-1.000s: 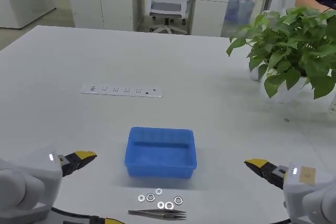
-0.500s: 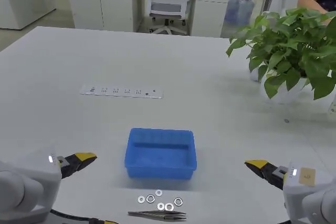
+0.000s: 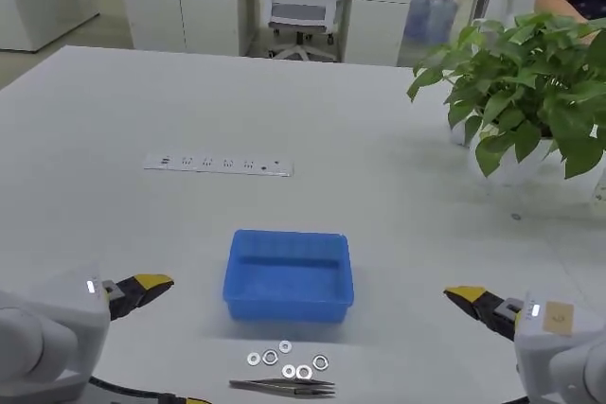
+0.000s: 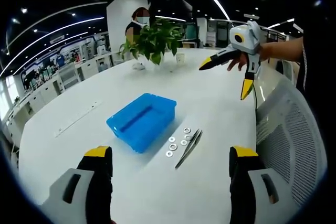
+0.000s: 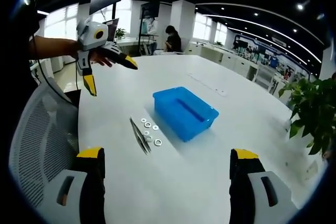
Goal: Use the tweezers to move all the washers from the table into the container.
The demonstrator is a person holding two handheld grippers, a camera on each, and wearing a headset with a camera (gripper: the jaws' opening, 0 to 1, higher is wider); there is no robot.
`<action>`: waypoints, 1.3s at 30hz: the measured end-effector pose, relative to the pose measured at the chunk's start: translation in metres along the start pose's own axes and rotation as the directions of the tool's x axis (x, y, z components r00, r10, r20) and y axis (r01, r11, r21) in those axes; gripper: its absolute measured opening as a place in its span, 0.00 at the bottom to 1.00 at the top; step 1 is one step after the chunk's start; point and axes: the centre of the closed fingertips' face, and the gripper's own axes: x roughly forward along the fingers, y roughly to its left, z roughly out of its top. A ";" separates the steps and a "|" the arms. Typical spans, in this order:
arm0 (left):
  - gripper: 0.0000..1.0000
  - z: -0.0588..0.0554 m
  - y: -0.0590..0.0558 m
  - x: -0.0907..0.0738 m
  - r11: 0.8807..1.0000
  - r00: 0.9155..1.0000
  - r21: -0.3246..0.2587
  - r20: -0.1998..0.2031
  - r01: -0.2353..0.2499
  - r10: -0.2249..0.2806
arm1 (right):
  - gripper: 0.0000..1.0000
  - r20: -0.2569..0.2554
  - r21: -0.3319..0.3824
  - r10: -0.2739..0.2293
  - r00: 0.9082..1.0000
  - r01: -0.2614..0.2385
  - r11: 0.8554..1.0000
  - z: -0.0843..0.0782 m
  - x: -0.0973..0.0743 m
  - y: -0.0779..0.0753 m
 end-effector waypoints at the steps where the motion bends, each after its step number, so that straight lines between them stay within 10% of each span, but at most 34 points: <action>1: 0.98 -0.001 0.000 0.000 1.000 1.000 0.000 -0.003 0.001 -0.001 | 1.00 -0.002 -0.003 0.000 1.000 0.000 1.000 0.000 0.000 0.000; 25: 0.91 -0.033 -0.016 0.015 0.998 0.995 0.004 -0.079 0.069 -0.068 | 0.92 -0.100 -0.107 0.090 0.991 -0.100 0.989 -0.020 0.026 0.013; 39: 0.69 -0.049 -0.027 0.036 0.986 0.981 0.058 -0.127 0.157 -0.149 | 0.62 -0.180 -0.213 0.187 0.966 -0.223 0.951 -0.032 0.056 0.027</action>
